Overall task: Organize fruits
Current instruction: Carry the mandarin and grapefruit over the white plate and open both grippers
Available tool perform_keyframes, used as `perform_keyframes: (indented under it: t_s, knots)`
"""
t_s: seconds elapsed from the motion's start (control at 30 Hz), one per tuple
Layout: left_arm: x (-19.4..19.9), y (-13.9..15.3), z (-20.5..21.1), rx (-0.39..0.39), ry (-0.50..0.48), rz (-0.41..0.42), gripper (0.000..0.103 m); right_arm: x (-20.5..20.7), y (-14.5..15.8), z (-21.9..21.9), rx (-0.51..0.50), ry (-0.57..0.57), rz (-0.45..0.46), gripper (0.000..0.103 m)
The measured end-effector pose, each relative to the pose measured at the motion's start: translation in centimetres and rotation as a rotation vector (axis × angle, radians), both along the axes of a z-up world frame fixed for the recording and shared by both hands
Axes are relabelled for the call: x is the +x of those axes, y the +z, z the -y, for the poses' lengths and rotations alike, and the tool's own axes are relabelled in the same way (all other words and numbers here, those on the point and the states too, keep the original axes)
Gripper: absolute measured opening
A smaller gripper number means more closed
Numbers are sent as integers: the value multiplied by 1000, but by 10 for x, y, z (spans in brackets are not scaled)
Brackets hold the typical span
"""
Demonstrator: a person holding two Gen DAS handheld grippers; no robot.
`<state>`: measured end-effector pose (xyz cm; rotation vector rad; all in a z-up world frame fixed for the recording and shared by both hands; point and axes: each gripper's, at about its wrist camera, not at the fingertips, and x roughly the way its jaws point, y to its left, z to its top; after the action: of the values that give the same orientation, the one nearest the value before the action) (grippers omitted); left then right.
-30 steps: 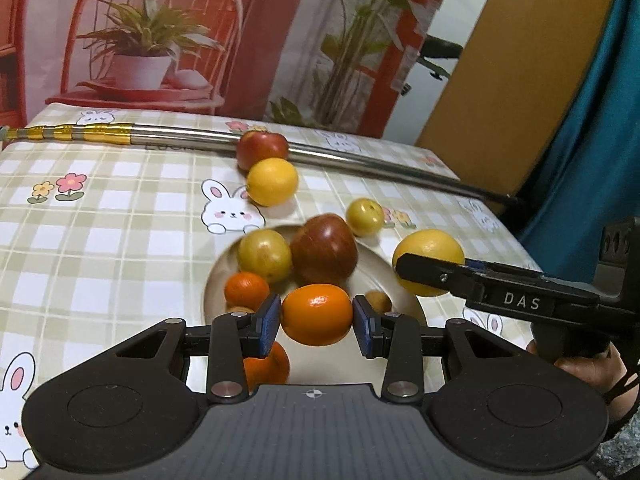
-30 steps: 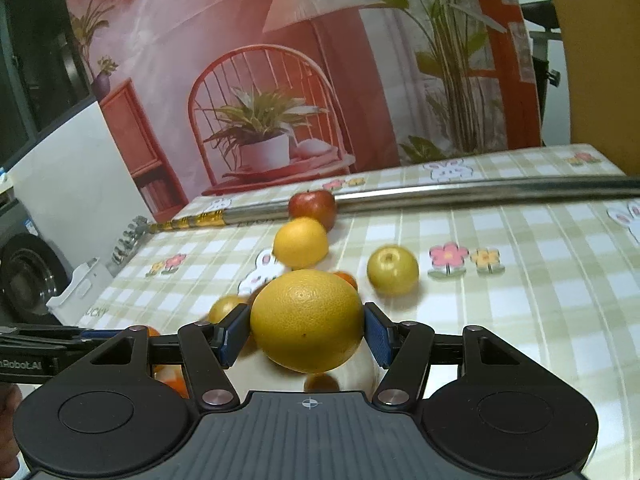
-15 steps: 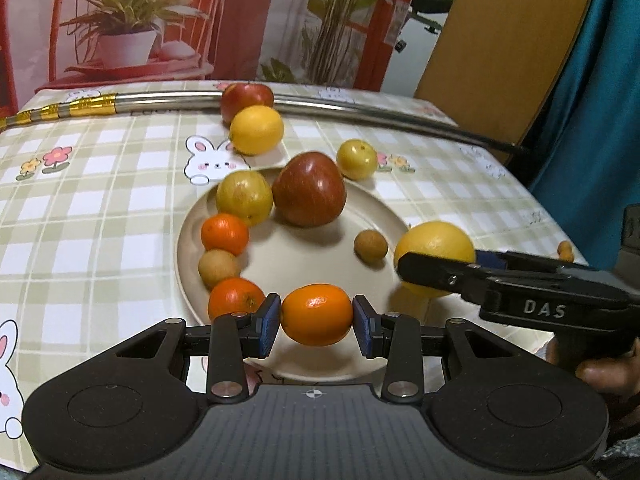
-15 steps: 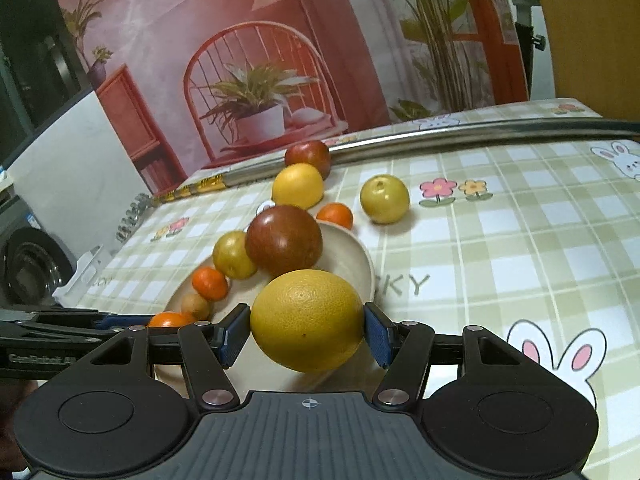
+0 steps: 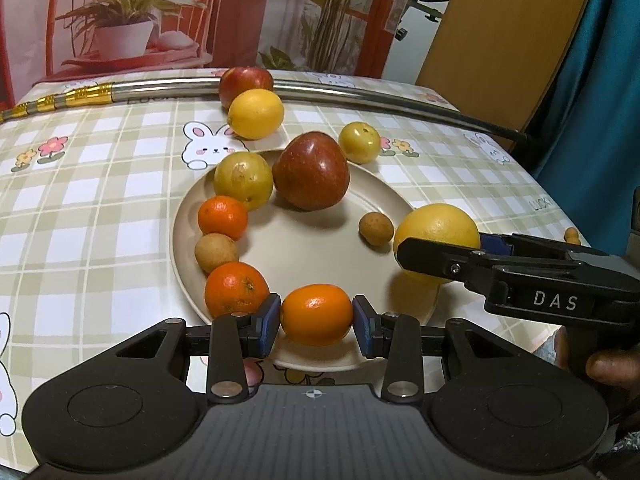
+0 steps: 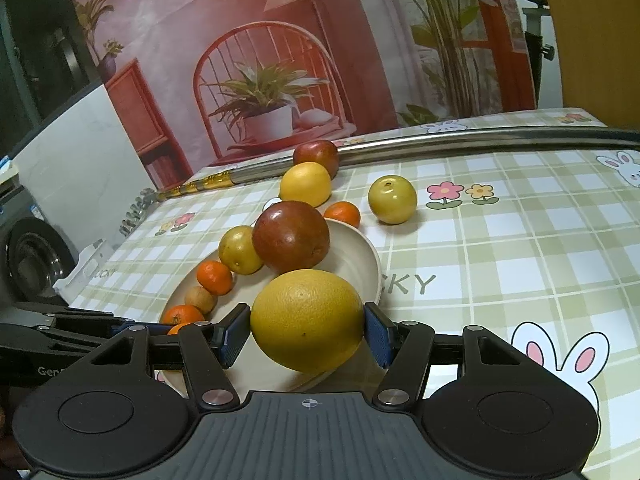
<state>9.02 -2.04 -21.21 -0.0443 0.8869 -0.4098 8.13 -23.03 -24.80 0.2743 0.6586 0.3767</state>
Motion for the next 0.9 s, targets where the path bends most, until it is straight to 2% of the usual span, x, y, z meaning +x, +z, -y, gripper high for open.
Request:
perform_keyframes:
  t_s: [0.67,0.9]
  knots:
    - [1,-7,-1,-13,-1,-23,42,1,-2,-3,-22,18,2,57]
    - [-1,-3,-4,-38,8,-4,46,1,-2,-4,-42,28,9,57]
